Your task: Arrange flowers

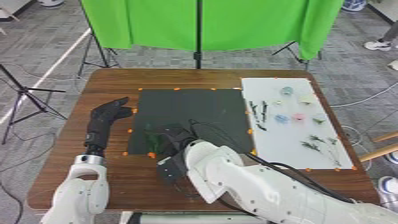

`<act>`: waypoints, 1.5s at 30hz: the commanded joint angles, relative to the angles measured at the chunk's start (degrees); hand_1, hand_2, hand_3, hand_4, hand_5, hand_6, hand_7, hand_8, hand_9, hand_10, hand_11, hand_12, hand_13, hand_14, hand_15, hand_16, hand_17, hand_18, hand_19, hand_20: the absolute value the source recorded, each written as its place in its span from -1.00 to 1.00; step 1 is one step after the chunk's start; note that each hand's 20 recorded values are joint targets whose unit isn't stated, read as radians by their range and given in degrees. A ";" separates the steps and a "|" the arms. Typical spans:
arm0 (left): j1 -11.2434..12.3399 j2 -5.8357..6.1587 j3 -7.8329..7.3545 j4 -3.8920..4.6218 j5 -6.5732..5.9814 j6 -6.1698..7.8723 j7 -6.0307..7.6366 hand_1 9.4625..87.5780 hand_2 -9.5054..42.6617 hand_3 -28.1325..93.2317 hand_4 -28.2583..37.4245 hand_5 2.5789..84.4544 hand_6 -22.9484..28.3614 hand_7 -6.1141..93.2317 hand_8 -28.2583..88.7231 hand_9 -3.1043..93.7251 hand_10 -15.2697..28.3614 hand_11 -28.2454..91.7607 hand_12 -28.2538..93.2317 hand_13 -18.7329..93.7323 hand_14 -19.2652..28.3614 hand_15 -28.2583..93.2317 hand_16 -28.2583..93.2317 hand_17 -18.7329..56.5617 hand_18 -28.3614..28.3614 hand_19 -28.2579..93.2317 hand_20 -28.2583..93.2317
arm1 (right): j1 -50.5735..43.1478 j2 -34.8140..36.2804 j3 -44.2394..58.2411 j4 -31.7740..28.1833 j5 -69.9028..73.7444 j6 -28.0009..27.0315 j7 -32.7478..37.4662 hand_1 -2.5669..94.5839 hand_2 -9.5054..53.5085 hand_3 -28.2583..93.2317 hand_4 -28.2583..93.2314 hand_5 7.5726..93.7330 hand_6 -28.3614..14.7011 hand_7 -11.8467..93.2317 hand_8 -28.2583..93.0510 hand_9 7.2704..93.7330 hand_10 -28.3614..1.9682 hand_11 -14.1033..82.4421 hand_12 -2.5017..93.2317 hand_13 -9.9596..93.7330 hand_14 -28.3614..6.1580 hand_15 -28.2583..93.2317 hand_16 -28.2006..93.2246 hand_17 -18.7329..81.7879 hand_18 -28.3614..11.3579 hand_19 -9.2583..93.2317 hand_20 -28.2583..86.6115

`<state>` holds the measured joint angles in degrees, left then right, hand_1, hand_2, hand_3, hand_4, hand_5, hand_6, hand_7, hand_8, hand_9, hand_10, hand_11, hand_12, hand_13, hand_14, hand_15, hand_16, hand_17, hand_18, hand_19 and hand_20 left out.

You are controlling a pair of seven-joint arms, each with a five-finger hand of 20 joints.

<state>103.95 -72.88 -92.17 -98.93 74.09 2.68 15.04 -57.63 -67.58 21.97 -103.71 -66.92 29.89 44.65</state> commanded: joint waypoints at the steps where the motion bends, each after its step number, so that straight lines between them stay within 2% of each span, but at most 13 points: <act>1: -0.48 -0.78 0.27 0.59 0.28 -0.69 -0.29 -0.43 -0.27 0.41 -0.75 0.24 0.20 -0.66 -0.60 0.17 0.49 -0.10 -0.33 0.10 0.74 0.06 -0.60 -0.29 0.63 0.01 -0.19 | -1.06 -0.01 0.05 0.70 2.02 -0.86 -2.48 -0.59 -0.56 0.51 -0.69 -0.56 -0.03 -0.59 -0.61 0.25 -0.47 -0.56 -0.73 1.00 0.13 0.07 -0.16 0.70 -0.14 0.80 -0.03; 5: 0.07 -0.99 -0.03 0.35 0.08 -0.44 -0.31 -0.43 -0.27 0.41 -0.74 0.24 0.20 -0.66 -0.60 0.17 0.49 -0.10 -0.33 0.10 0.75 0.06 -0.60 -0.29 0.63 0.01 -0.19 | -1.10 0.14 0.87 0.72 0.49 -0.22 -2.61 -0.61 -0.56 0.51 -0.69 -0.57 -0.04 -0.61 -0.60 0.22 -0.49 -0.56 -0.74 1.00 0.12 0.06 -0.14 0.69 -0.16 0.81 -0.04; 8: 1.69 -1.53 -0.86 -0.46 0.04 -0.10 -0.60 -0.43 -0.27 0.41 -0.74 0.24 0.20 -0.66 -0.60 0.17 0.49 -0.10 -0.33 0.10 0.75 0.06 -0.60 -0.29 0.63 0.01 -0.19 | -0.84 1.61 3.02 -0.69 -0.77 -0.43 -2.63 -0.61 -0.56 0.51 -0.69 -0.54 -0.06 -0.61 -0.60 0.23 -0.48 -0.56 -0.74 1.00 0.12 0.06 -0.14 0.69 -0.18 0.82 -0.04; 11: 4.05 -1.52 -2.24 -1.83 -0.40 1.52 -0.66 -0.43 -0.27 0.41 -0.74 0.24 0.20 -0.66 -0.60 0.17 0.49 -0.10 -0.33 0.10 0.75 0.06 -0.60 -0.29 0.63 0.01 -0.19 | -0.07 4.90 6.27 -4.46 0.72 -1.37 -3.31 -0.61 -0.58 0.52 -0.69 -0.46 -0.04 -0.58 -0.59 0.27 -0.48 -0.54 -0.73 1.00 0.12 0.07 -0.14 0.70 -0.19 0.82 -0.05; 18: 6.97 -1.00 -5.13 -3.45 -1.56 3.48 -1.27 -0.42 -0.27 0.41 -0.74 0.24 0.20 -0.66 -0.60 0.17 0.50 -0.10 -0.33 0.10 0.74 0.06 -0.60 -0.26 0.63 0.03 -0.17 | 0.02 17.93 17.58 -16.27 -2.69 -9.58 -5.89 -0.47 -0.84 0.50 -0.69 -0.14 -0.03 -0.51 -0.61 0.42 -0.38 -0.46 -0.61 1.00 0.16 0.06 -0.10 0.67 -0.19 0.85 -0.04; 22: 7.90 -0.96 -5.65 -3.94 -4.00 5.14 -0.75 -0.42 -0.15 0.42 -0.75 0.25 0.20 -0.66 -0.60 0.16 0.50 -0.11 -0.33 0.11 0.72 0.05 -0.61 -0.21 0.64 0.04 -0.18 | -3.87 26.93 27.10 -22.60 -16.09 -18.40 -7.02 -0.39 -1.00 0.43 -0.76 0.03 -0.07 -0.53 -0.61 0.48 -0.33 -0.43 -0.58 1.00 0.20 0.06 -0.06 0.65 -0.17 0.87 -0.03; 24: 8.32 -1.17 -5.80 -4.05 -5.88 6.24 -0.26 -0.46 0.08 0.44 -0.85 0.24 0.20 -0.67 -0.61 0.12 0.48 -0.14 -0.35 0.09 0.70 -0.01 -0.62 -0.16 0.63 0.03 -0.19 | -8.57 31.37 34.22 -25.66 -22.64 -24.04 -6.81 -0.41 -1.00 0.30 -0.84 0.10 -0.09 -0.54 -0.62 0.50 -0.32 -0.43 -0.58 1.00 0.22 0.06 -0.06 0.65 -0.16 0.87 -0.02; 25: 8.66 -1.35 -6.15 -4.22 -7.05 6.45 -0.44 -0.54 0.28 0.44 -0.96 0.23 0.20 -0.70 -0.61 0.11 0.48 -0.15 -0.37 0.08 0.69 -0.05 -0.62 -0.15 0.63 0.03 -0.22 | -11.02 33.24 37.19 -26.69 -25.71 -24.81 -6.48 -0.42 -1.00 0.25 -0.89 0.14 -0.11 -0.56 -0.62 0.51 -0.33 -0.43 -0.58 1.00 0.22 0.06 -0.05 0.64 -0.16 0.87 -0.02; 27: 9.73 -1.38 -6.88 -4.47 -9.12 7.05 -0.28 -0.60 0.51 0.39 -1.00 0.24 0.22 -0.72 -0.61 0.12 0.50 -0.16 -0.38 0.08 0.69 -0.08 -0.62 -0.13 0.63 0.01 -0.24 | -16.39 36.05 43.52 -27.74 -31.71 -27.67 -5.94 -0.46 -1.00 0.22 -0.90 0.16 -0.12 -0.57 -0.62 0.51 -0.36 -0.44 -0.58 0.99 0.22 0.06 -0.05 0.64 -0.15 0.87 -0.01; 29: 10.30 -1.13 -7.04 -4.61 -10.56 8.52 -0.24 -0.54 0.57 0.32 -1.00 0.25 0.24 -0.73 -0.61 0.15 0.53 -0.17 -0.39 0.09 0.68 -0.10 -0.62 -0.11 0.62 -0.01 -0.25 | -22.68 38.15 50.40 -28.21 -37.31 -31.79 -4.47 -0.50 -1.00 0.29 -0.86 0.18 -0.12 -0.58 -0.62 0.53 -0.38 -0.45 -0.58 0.99 0.22 0.06 -0.05 0.64 -0.15 0.87 -0.01; 31: 10.86 -1.10 -7.70 -4.88 -11.52 8.01 -0.47 -0.50 0.60 0.27 -1.00 0.26 0.25 -0.74 -0.62 0.18 0.55 -0.17 -0.39 0.10 0.68 -0.12 -0.62 -0.10 0.61 -0.03 -0.26 | -29.25 39.39 56.70 -28.02 -41.69 -34.80 -3.17 -0.46 -1.00 0.33 -0.83 0.19 -0.12 -0.58 -0.62 0.54 -0.36 -0.44 -0.57 0.99 0.22 0.06 -0.05 0.64 -0.15 0.88 -0.01; 37: 11.63 -1.59 -8.71 -5.33 -10.76 6.29 -1.94 -0.60 0.64 0.34 -1.00 0.28 0.27 -0.74 -0.62 0.21 0.55 -0.17 -0.39 0.12 0.67 -0.12 -0.61 -0.09 0.62 -0.03 -0.25 | -42.72 40.20 67.06 -25.21 -49.80 -42.22 -0.33 -0.35 -1.00 0.35 -0.82 0.23 -0.09 -0.58 -0.62 0.62 -0.30 -0.40 -0.56 1.00 0.27 0.09 -0.05 0.65 -0.12 0.90 0.00; 45: 11.36 -2.02 -8.60 -5.43 -9.84 5.20 -2.73 -0.61 0.56 0.40 -1.00 0.27 0.26 -0.73 -0.62 0.20 0.53 -0.16 -0.38 0.12 0.68 -0.11 -0.61 -0.12 0.62 -0.01 -0.25 | -45.25 40.02 65.66 -19.55 -51.66 -47.61 1.33 -0.28 -1.00 0.37 -0.86 0.24 -0.04 -0.55 -0.63 0.65 -0.17 -0.38 -0.56 1.00 0.31 0.11 -0.06 0.66 -0.09 0.91 -0.01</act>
<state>114.88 -74.06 -100.82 -104.22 63.29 9.16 13.44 -98.57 -27.56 90.86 -127.33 -119.36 -15.10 44.10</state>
